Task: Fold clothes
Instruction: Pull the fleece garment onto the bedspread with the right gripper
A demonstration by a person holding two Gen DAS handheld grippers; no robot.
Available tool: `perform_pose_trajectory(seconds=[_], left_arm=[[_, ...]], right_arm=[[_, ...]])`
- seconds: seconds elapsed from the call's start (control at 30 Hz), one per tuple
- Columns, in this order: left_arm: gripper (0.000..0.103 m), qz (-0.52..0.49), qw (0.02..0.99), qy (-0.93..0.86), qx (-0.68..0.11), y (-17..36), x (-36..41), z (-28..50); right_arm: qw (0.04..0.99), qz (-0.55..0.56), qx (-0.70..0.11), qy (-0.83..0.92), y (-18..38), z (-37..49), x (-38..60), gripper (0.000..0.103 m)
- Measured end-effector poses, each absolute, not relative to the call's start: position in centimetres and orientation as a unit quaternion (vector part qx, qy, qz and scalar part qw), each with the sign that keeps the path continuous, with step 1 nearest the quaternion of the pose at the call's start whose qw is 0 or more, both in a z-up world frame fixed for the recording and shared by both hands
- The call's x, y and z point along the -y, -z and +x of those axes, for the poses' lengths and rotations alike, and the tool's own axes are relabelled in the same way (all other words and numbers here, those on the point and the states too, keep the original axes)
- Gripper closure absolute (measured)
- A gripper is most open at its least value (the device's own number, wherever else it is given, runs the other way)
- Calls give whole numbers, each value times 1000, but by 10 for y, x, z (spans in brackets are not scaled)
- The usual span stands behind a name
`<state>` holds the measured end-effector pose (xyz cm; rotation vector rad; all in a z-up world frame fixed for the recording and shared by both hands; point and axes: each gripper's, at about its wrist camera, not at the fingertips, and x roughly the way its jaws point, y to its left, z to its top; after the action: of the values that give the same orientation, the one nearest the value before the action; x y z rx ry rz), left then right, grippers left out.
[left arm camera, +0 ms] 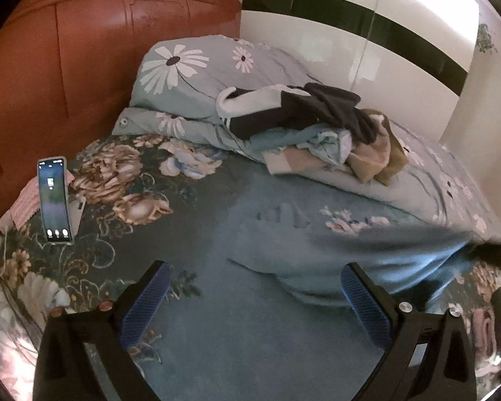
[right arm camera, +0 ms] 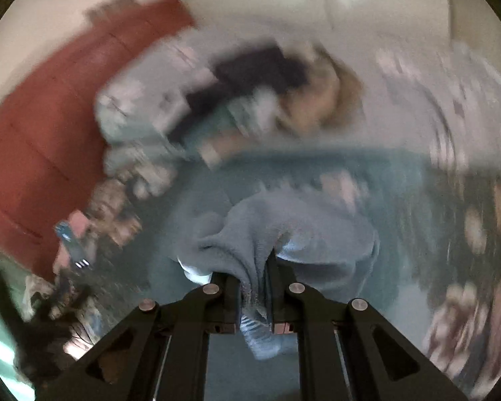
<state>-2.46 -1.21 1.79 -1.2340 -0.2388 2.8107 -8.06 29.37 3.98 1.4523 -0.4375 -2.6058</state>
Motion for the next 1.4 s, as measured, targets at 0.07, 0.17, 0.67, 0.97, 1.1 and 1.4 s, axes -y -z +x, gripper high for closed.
perform_pose_trajectory(seconds=[0.07, 0.17, 0.67, 0.97, 1.1, 1.4], left_arm=[[0, -409, 34, -909, 71, -14, 7, -20], [0, -436, 36, -897, 64, -3, -3, -16], [0, -527, 34, -840, 122, 60, -27, -44], [1, -572, 4, -795, 202, 104, -20, -117], [1, -580, -18, -785, 218, 122, -15, -143], [7, -584, -49, -765, 267, 153, 6, -175]], right_arm=[[44, 496, 166, 851, -17, -76, -303, 92], [16, 517, 197, 833, 18, -68, -317, 92], [0, 493, 272, 826, 57, -42, -357, 89], [-12, 465, 308, 830, 68, -52, -365, 89], [-17, 441, 315, 840, 70, -60, -364, 89], [-17, 438, 362, 823, 90, -67, -378, 89]])
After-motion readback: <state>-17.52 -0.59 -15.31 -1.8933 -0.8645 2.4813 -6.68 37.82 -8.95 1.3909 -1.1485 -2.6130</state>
